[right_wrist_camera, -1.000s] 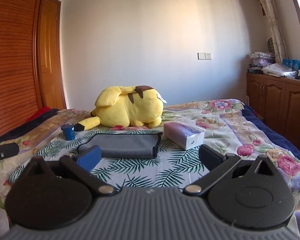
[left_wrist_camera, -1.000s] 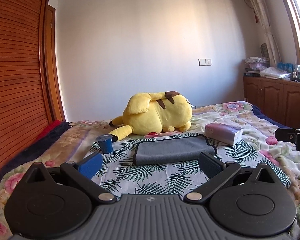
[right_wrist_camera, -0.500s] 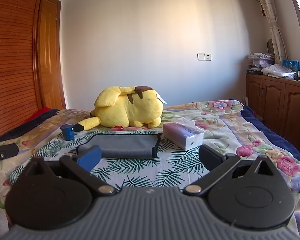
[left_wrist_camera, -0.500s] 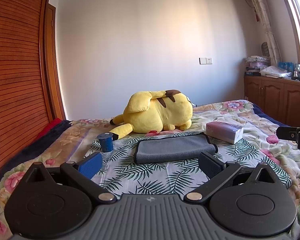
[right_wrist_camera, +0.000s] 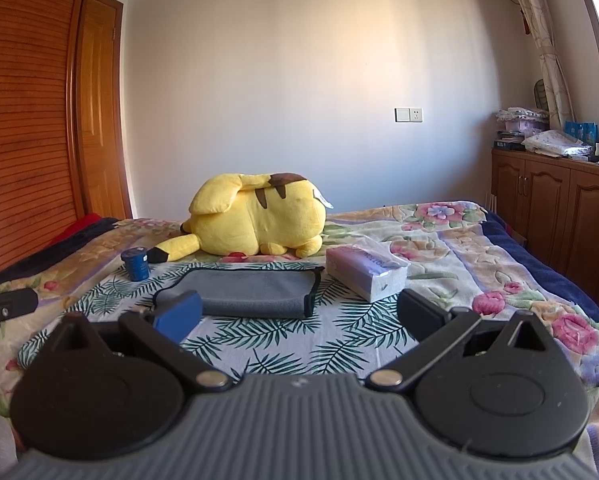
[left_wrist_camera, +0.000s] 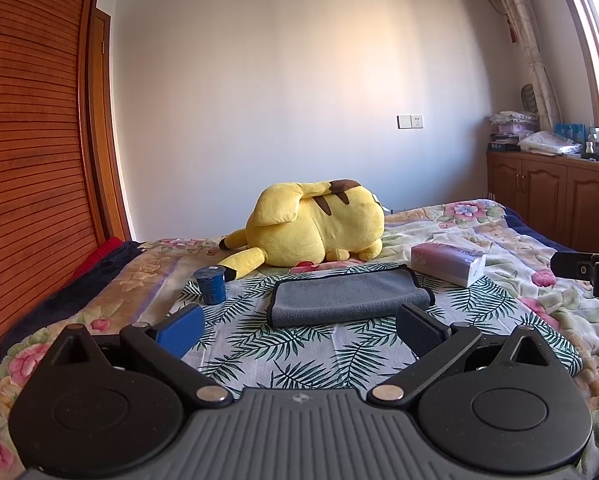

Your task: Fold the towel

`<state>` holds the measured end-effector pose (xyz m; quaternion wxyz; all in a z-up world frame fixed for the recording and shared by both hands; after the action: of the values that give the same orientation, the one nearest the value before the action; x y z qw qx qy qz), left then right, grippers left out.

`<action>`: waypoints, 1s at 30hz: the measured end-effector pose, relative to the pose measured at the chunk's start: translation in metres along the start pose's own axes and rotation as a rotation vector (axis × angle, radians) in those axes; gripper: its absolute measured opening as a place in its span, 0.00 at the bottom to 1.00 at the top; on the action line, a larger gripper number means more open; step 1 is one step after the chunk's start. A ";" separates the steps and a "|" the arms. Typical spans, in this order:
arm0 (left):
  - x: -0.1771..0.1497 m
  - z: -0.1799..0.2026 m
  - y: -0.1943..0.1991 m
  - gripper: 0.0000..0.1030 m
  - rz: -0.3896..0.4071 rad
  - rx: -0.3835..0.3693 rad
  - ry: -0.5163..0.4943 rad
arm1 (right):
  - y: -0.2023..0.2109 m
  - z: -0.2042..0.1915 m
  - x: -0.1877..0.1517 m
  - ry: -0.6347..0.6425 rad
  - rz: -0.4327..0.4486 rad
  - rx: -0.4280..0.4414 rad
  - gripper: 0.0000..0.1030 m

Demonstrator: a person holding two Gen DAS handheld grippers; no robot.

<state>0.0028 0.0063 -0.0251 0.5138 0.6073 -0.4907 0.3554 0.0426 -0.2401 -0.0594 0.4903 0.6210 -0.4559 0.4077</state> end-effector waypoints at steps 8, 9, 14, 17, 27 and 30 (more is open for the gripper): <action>-0.001 -0.001 0.000 1.00 0.001 0.001 -0.003 | 0.000 0.000 0.000 0.001 0.000 0.000 1.00; -0.001 0.000 0.000 1.00 0.001 0.000 -0.002 | 0.000 0.000 0.000 0.002 0.000 0.000 1.00; -0.001 -0.001 0.000 1.00 0.000 0.001 -0.002 | 0.000 -0.001 0.000 0.002 0.001 0.000 1.00; -0.001 0.000 0.000 1.00 0.000 0.000 0.000 | 0.000 -0.002 0.000 0.003 0.000 0.000 1.00; -0.001 -0.001 -0.001 1.00 -0.001 0.001 -0.002 | 0.000 -0.002 0.001 0.006 0.001 0.000 1.00; -0.001 -0.001 -0.001 1.00 -0.002 0.001 -0.003 | 0.000 -0.003 0.001 0.006 0.001 0.000 1.00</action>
<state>0.0031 0.0077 -0.0262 0.5133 0.6084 -0.4908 0.3544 0.0421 -0.2372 -0.0581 0.4916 0.6195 -0.4547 0.4096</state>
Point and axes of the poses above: each gripper's, at about its wrist camera, not at the fingertips, and y roughly against the way its jaws point, z to its right, x to its top, the point moved 5 cm from there along -y, roughly the way its jaws point, and after that the axes turned 6 degrees about -y, right-handed, at the moved point
